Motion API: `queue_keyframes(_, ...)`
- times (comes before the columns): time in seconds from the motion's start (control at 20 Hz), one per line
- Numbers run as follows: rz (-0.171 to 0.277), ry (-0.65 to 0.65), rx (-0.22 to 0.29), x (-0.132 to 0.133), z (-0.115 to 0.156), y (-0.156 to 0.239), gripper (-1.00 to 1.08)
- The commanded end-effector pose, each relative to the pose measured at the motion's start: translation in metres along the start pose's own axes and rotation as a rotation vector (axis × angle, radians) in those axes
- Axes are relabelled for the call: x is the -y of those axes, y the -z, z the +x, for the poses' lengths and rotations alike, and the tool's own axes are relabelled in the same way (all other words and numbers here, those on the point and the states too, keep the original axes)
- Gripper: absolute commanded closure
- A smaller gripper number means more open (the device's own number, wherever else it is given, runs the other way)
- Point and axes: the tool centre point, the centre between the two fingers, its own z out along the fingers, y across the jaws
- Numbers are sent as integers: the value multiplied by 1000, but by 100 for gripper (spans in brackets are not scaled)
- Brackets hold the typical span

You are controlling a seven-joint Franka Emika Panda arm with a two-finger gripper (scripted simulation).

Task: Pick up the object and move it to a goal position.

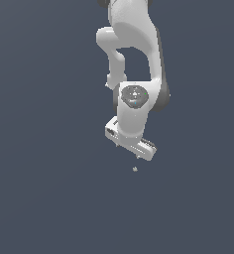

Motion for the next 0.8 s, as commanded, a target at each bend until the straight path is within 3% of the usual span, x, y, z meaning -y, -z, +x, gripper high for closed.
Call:
queue_keyframes(0.0, 0, -67, 1, 5, 2, -5, -92)
queue_keyframes(0.75, 0, -455, 0, 34, 10, -37, -92)
